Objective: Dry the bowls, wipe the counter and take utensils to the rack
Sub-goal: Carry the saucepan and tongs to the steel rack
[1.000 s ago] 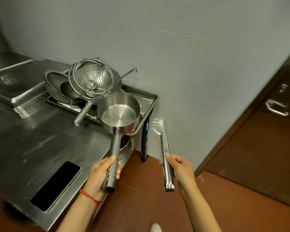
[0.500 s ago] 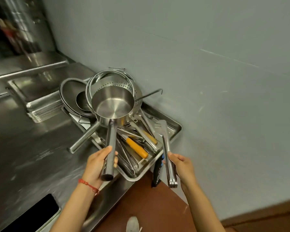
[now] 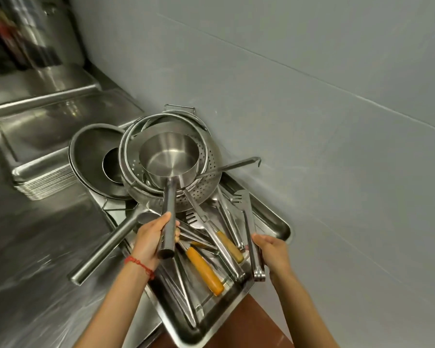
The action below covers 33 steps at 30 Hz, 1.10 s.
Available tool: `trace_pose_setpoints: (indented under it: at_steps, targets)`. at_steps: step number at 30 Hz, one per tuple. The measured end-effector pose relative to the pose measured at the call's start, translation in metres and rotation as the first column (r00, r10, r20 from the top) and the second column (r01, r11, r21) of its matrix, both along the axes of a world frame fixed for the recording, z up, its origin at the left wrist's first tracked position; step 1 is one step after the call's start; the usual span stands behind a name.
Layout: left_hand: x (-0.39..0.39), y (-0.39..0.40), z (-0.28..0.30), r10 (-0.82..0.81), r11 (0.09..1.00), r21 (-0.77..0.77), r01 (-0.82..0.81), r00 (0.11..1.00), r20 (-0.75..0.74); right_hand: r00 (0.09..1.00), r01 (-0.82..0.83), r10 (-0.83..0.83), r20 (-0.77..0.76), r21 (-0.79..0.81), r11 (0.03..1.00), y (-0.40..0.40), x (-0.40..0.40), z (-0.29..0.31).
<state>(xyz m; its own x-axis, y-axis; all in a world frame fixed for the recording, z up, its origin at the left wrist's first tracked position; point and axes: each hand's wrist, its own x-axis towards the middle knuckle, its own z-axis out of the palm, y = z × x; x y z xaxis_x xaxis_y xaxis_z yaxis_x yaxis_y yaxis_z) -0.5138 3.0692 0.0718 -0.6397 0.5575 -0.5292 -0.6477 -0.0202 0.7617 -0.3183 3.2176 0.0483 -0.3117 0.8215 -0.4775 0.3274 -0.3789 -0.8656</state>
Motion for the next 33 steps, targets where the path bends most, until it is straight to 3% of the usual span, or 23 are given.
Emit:
trace_pose_setpoints:
  at_steps: [10,17,25,29,33]
  targets:
    - [-0.026,0.033,-0.005,0.055,0.998,-0.026,-0.055,0.999,0.001,0.980,-0.135,0.136,0.147,-0.016,0.991,0.039,-0.025,-0.032]
    - [-0.018,0.048,-0.014,0.006,0.998,-0.061,-0.005,1.000,0.021,0.971,-0.173,0.170,0.169,0.001,0.985,0.050,-0.032,-0.039]
    - [-0.003,0.035,-0.010,0.061,0.991,-0.120,-0.065,0.997,-0.042,0.926,-0.291,0.242,0.291,0.141,0.946,0.051,-0.023,-0.034]
    - [0.019,0.014,-0.006,0.039,0.986,-0.153,-0.061,0.989,-0.139,0.891,-0.420,0.317,0.324,0.325,0.848,0.037,-0.017,-0.019]
    - [0.050,-0.017,-0.014,0.109,0.943,-0.245,-0.225,0.905,-0.411,0.808,-0.588,0.456,0.373,0.472,0.656,0.013,-0.010,-0.009]
